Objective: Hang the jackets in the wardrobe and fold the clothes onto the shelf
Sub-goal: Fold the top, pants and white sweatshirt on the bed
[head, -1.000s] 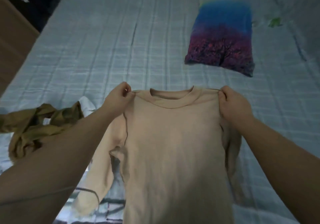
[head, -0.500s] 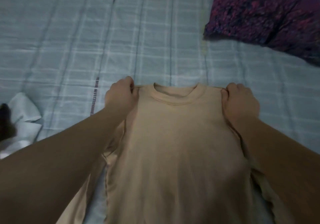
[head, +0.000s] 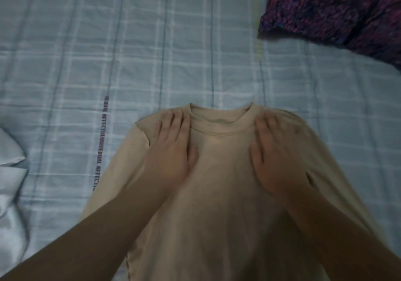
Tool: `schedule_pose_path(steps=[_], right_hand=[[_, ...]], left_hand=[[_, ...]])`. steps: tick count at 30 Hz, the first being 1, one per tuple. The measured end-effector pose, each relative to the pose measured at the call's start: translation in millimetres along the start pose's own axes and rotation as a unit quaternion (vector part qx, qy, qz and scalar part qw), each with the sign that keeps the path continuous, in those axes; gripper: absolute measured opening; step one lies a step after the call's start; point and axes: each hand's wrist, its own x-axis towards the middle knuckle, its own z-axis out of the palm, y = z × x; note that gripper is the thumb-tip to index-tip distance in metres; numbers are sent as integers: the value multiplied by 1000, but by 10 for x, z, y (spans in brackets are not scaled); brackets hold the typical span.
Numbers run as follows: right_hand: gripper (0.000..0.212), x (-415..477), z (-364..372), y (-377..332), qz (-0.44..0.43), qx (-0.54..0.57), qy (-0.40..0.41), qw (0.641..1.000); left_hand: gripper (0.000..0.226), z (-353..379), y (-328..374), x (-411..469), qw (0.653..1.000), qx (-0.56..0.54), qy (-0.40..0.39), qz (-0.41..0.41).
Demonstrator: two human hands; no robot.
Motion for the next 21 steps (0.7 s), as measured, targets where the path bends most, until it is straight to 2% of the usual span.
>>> schedule_pose_path(steps=[3, 11, 16, 21], right_hand=[[66, 91, 209, -27, 20, -16, -55, 998], [72, 192, 454, 12, 49, -69, -63, 994], [71, 198, 374, -28, 52, -71, -78, 993], [63, 148, 194, -232, 80, -77, -99, 989]], left_hand=[[71, 70, 5, 95, 998, 41, -48, -27], [74, 190, 16, 147, 992, 94, -62, -50], [73, 115, 20, 131, 991, 92, -85, -48], [66, -216, -1, -134, 997, 33, -70, -1]])
